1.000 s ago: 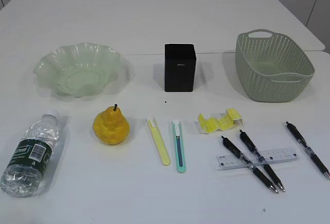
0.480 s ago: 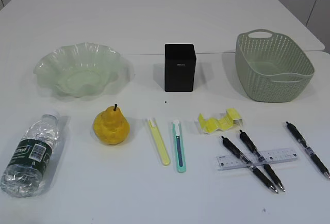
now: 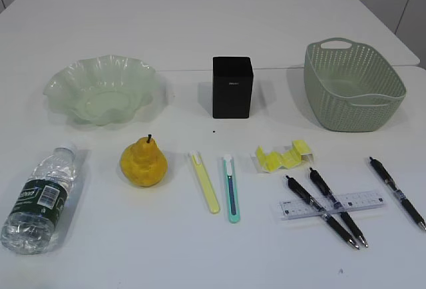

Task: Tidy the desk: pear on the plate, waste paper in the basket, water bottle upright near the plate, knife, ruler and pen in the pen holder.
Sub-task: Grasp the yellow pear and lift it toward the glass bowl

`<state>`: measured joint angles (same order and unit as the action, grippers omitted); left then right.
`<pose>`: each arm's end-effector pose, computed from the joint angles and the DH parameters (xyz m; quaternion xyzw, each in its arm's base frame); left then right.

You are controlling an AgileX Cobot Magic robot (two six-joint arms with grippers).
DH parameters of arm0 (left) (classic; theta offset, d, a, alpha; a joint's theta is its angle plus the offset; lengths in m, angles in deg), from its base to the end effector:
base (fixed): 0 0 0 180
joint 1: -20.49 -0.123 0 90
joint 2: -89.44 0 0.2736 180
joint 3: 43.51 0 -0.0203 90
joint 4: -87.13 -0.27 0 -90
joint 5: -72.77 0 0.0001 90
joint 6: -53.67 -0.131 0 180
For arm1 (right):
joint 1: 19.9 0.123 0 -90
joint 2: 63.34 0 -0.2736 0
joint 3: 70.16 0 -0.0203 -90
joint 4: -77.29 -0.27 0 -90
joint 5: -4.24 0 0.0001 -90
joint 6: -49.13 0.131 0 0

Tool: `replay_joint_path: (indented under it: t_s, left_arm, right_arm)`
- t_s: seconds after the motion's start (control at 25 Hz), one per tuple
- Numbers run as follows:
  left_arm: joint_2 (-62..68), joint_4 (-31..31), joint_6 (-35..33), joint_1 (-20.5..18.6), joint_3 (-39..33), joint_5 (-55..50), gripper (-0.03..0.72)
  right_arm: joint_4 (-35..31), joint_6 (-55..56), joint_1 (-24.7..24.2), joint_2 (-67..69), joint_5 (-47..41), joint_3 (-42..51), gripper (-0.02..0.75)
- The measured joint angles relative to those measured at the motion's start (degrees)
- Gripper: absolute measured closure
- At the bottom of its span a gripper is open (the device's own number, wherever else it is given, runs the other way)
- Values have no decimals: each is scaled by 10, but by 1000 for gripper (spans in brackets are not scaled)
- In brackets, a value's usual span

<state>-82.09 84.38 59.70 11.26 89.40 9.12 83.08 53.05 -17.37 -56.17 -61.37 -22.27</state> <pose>0.0532 0.0144 0.2688 -0.1162 0.8544 0.0380 0.5049 0.0510 -0.0098 0.2620 0.0152 0.8677 -0.0224 0.4963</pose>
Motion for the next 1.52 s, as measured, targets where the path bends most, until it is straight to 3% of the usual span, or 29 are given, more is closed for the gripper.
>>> replay_joint_path:
  t_s: [1.12, 1.32, 1.52]
  left_arm:
    - [0, 0, 0, 0, 0, 0, 160]
    - [2, 3, 0, 0, 0, 0, 190]
    - [45, 47, -42, 0, 9, 40, 200]
  right_arm:
    - [-2, 0, 0, 0, 1, 0, 216]
    - [-3, 0, 0, 0, 1, 0, 216]
    - [-24, 6, 0, 0, 65, -11, 217]
